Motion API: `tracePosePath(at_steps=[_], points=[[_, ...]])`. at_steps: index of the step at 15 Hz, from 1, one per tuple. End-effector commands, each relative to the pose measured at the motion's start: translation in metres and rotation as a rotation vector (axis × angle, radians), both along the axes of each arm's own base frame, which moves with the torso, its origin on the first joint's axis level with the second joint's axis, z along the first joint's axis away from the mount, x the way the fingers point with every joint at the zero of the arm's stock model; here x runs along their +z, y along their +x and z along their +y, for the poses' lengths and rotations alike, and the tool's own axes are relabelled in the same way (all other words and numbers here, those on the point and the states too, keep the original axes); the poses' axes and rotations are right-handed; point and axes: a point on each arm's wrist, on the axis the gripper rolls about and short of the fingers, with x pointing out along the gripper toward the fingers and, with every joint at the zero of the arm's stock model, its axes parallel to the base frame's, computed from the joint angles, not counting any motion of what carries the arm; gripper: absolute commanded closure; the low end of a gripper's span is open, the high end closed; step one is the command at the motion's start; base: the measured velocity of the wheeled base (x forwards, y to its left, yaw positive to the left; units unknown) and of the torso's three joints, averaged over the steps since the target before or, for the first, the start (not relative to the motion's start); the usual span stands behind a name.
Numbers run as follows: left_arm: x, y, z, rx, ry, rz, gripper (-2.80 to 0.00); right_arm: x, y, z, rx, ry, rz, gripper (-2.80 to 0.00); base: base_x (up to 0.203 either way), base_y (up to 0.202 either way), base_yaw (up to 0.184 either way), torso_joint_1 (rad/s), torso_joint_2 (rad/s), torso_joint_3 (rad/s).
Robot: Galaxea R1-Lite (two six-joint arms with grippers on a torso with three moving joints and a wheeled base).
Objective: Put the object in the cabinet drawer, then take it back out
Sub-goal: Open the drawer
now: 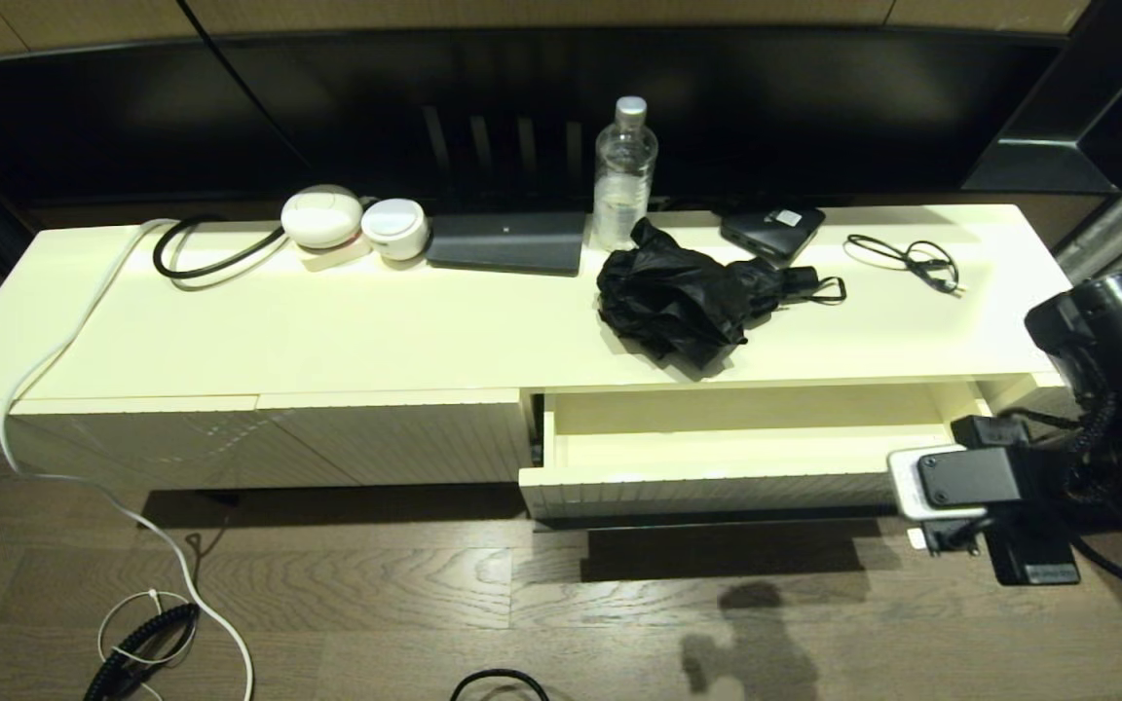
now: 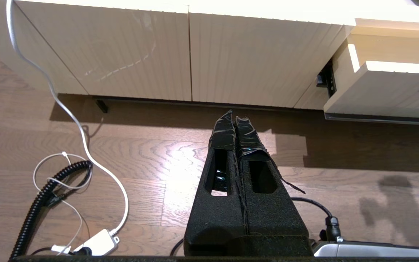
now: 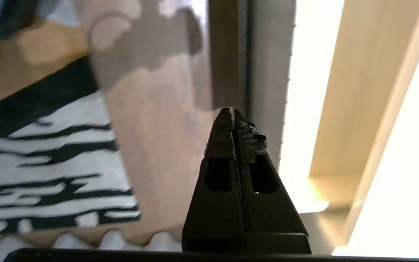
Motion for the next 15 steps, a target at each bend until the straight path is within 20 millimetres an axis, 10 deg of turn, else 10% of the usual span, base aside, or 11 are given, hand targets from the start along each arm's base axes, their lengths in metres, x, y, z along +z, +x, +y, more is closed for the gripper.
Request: tracePosePath(at_steps=[1, 5, 15], points=[[0.0, 0.0, 0.0, 0.0, -0.001, -0.002, 0.0, -0.022, 0.044, 0.011, 0.005, -0.02, 0.051, 0.0, 0.0, 0.0, 0.0, 0.0, 0.0, 0.0], [0.0, 0.0, 0.0, 0.0, -0.001, -0.002, 0.0, -0.028, 0.089, 0.023, -0.01, -0.032, 0.013, 0.0, 0.0, 0.0, 0.0, 0.0, 0.0, 0.0], [0.0, 0.0, 0.0, 0.0, -0.001, -0.002, 0.0, -0.035, 0.132, 0.033, -0.041, -0.046, -0.073, 0.0, 0.0, 0.0, 0.0, 0.0, 0.0, 0.0]])
